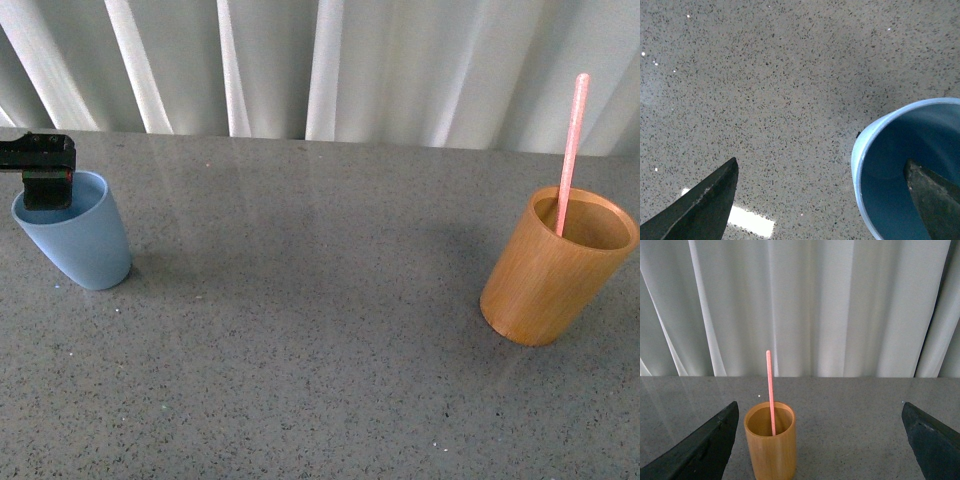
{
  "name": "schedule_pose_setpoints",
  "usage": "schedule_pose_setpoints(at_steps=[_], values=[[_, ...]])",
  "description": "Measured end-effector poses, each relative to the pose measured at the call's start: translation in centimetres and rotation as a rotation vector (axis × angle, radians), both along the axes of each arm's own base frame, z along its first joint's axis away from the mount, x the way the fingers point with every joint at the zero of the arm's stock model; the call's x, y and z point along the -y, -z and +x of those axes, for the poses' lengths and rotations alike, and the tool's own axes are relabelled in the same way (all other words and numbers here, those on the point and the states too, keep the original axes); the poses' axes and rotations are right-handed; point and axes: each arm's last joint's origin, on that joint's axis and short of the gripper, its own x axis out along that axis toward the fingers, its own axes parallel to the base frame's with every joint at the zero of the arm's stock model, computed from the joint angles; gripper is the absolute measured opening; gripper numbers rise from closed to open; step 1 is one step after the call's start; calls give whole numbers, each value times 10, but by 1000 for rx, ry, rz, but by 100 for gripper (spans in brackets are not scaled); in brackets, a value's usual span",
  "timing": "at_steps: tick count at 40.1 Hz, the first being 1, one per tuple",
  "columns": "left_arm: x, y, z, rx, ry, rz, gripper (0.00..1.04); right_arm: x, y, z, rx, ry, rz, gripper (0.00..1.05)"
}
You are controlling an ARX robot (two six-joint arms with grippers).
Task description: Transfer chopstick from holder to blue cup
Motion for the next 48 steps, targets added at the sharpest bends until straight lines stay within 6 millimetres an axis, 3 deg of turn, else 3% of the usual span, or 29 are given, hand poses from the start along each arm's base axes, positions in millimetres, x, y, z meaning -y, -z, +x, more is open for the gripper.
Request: schedule_pose_setpoints(at_steps=[10, 36, 48], values=[[-1, 16, 14, -29, -8, 2, 97, 0, 0, 0, 0, 0, 0, 95], [15, 16, 25, -94, 113, -66, 4, 0, 0, 0, 0, 0, 0, 95], [49, -20, 16, -65, 273, -66, 3, 0, 0, 0, 0, 0, 0, 95]])
